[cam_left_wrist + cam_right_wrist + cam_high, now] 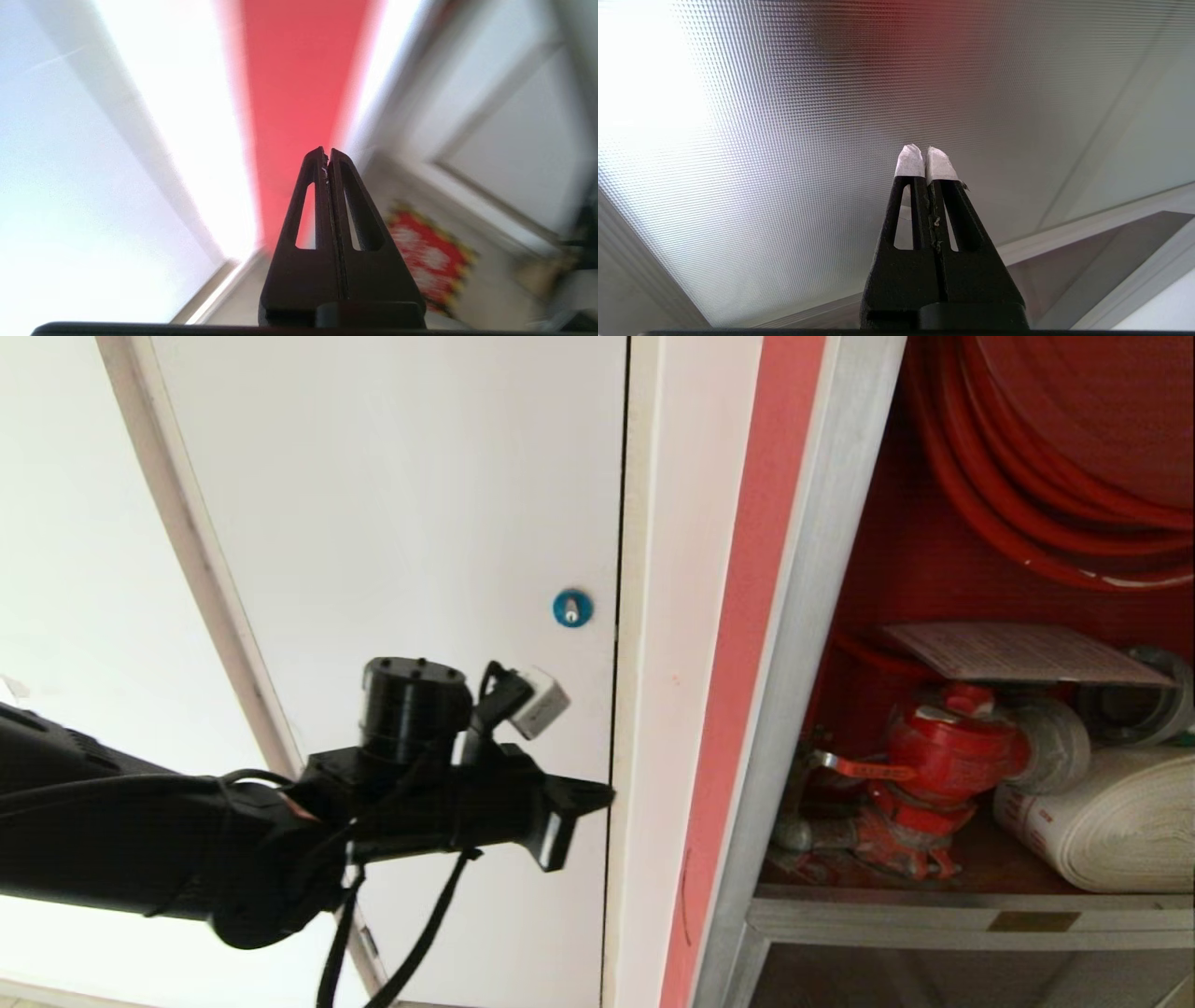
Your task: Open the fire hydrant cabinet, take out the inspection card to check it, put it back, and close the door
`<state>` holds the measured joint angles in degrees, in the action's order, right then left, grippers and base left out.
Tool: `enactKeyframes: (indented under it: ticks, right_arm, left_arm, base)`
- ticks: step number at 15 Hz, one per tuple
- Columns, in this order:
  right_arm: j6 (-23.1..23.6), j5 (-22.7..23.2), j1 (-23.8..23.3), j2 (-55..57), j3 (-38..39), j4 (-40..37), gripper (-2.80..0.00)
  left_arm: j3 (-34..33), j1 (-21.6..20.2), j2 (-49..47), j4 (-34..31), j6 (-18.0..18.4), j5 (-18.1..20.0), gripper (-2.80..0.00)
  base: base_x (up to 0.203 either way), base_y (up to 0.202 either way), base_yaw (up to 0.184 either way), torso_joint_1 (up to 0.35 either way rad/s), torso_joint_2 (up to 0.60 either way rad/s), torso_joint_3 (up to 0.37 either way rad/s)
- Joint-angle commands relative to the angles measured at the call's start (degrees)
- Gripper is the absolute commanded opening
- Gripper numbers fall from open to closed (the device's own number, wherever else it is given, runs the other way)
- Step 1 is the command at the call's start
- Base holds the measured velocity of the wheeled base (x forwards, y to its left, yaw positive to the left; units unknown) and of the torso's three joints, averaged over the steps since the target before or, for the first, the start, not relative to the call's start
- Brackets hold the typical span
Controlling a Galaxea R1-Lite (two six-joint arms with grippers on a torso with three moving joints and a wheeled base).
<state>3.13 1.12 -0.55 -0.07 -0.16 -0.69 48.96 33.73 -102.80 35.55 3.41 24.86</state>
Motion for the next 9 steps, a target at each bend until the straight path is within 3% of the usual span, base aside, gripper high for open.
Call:
enactKeyframes:
  ticks: [1,4,9]
  right_arm:
    - [0.03,0.02,0.02,-0.01,-0.02,-0.01,-2.80]
    - [0.03,0.02,0.02,-0.01,0.04,-0.01,-2.80]
    - [0.03,0.02,0.02,-0.01,-0.02,-0.01,-2.80]
  left_arm:
    - [-7.08,-8.48,6.45,1.96,0.85,0.19,-2.80]
    - [-13.53,-18.27,13.16,3.64,2.41,0.19,-2.80]
    - [-22.47,-30.51,24.43,3.91,6.35,0.11,-2.80]
  base:
    - [0.000,0.000,0.000,0.000,0.00,0.000]
    - [0.000,0.000,0.000,0.000,0.00,0.000]
    - [0.000,0.000,0.000,0.000,0.00,0.000]
